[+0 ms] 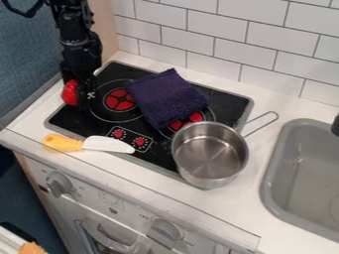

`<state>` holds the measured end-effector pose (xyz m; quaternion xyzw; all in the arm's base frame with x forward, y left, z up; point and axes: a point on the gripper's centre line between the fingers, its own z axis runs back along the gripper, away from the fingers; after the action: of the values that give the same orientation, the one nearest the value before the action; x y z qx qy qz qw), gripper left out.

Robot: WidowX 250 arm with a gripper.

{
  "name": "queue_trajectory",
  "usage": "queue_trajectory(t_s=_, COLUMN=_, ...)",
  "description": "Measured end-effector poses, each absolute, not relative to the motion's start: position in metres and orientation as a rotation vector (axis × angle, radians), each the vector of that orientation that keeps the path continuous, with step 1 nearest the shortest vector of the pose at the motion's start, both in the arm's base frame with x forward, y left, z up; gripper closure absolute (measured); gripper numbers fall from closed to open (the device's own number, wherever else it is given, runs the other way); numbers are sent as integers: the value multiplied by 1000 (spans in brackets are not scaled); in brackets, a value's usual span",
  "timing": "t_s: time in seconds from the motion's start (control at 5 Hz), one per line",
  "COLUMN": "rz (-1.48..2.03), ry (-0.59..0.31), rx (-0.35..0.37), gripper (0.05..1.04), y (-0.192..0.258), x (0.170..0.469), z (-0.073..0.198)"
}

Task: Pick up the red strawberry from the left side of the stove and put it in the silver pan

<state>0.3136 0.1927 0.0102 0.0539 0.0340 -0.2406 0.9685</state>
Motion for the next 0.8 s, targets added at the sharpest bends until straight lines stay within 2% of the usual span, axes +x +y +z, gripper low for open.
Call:
queue_trajectory(t_s=0.2, rz=-490, ry=58, rx=97, gripper=289, y=191, x=315, z=9)
queue_trajectory(t_s=0.4, rz=-484, ry=65, rx=102, gripper=290, y=192, x=314, z=10)
queue_trajectory(t_s=0.6, rz=-430, ry=156, rx=125, gripper=290, y=190, x=306, z=15)
queue_trajectory(t_s=0.8, rz=-364, ry=165, rx=194, gripper=290, y=174, x=309, z=59)
